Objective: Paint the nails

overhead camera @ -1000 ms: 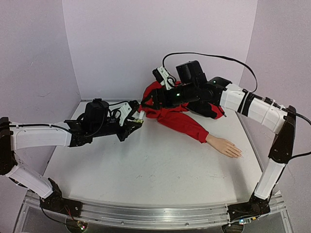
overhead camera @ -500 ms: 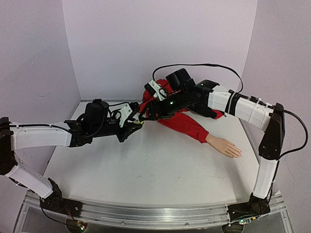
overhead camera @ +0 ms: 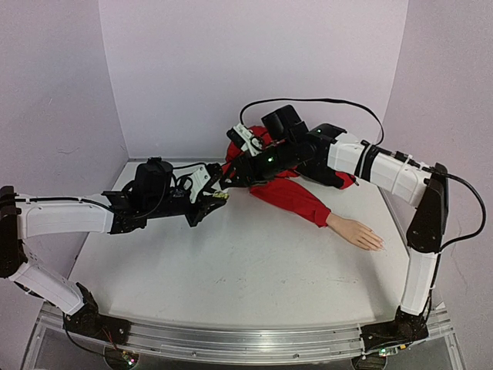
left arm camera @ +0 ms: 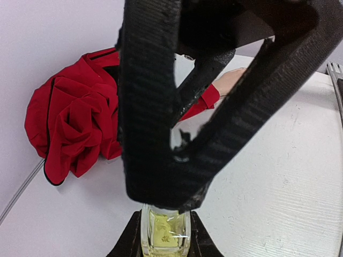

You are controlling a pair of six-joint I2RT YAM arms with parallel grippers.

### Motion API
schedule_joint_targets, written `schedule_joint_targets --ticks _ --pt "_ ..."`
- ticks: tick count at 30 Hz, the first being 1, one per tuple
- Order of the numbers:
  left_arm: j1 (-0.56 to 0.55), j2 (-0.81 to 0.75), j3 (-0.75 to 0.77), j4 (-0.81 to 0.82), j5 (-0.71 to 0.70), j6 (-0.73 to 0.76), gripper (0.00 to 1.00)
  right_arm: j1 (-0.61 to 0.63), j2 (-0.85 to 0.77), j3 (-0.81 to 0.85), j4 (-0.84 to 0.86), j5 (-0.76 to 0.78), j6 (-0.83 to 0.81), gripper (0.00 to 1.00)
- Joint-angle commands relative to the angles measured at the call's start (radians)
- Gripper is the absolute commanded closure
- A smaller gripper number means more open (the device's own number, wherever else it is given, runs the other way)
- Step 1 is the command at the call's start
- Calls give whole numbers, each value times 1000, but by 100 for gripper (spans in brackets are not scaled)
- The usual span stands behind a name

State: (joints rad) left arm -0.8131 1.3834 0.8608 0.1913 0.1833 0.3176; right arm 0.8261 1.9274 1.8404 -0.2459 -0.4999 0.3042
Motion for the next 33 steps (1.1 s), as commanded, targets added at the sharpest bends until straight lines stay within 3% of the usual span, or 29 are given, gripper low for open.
schedule_joint_targets --ticks 1,19,33 --pt "-5 -30 -2 42 12 11 100 4 15 42 -3 -34 -8 56" --pt "-8 -35 1 36 12 8 100 5 30 45 -3 -58 -20 65" --pt "-8 -30 4 31 -1 -5 100 4 3 30 0 -49 -31 88"
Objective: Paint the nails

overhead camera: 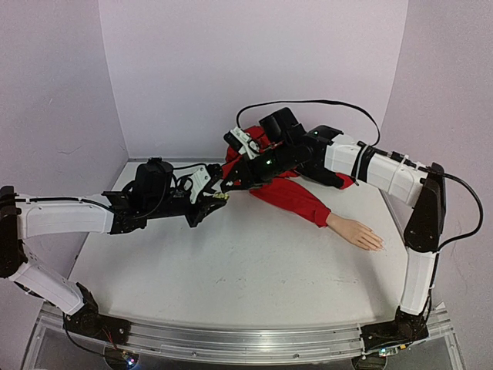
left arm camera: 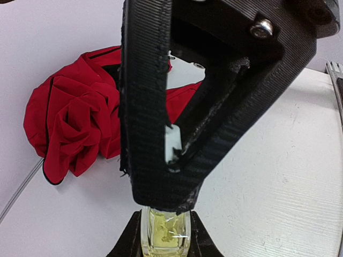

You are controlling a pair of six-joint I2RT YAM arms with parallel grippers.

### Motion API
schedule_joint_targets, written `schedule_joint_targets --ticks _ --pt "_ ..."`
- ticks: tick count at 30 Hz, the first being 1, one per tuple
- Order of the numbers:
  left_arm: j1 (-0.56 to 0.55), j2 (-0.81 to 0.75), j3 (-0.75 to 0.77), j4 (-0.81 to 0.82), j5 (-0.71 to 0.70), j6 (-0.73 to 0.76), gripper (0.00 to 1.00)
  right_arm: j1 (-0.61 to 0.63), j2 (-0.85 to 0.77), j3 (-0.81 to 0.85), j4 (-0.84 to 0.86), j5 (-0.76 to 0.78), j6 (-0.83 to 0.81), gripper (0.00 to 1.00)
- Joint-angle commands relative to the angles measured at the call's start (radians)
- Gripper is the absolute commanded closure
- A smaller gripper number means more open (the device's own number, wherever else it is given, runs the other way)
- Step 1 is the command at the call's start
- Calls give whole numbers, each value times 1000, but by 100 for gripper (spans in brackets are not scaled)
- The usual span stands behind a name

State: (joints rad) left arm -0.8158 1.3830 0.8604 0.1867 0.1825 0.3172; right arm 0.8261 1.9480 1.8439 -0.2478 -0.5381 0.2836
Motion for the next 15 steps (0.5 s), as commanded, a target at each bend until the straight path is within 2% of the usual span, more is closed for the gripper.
schedule_joint_targets --ticks 1,7,15 --pt "-5 -29 5 36 -4 -8 100 5 -25 22 4 -2 -14 89" --pt "-5 -17 7 32 -5 -12 100 5 -50 0 9 15 -26 100" --pt "-5 -14 8 28 -5 -7 100 5 -71 -8 25 18 -26 100"
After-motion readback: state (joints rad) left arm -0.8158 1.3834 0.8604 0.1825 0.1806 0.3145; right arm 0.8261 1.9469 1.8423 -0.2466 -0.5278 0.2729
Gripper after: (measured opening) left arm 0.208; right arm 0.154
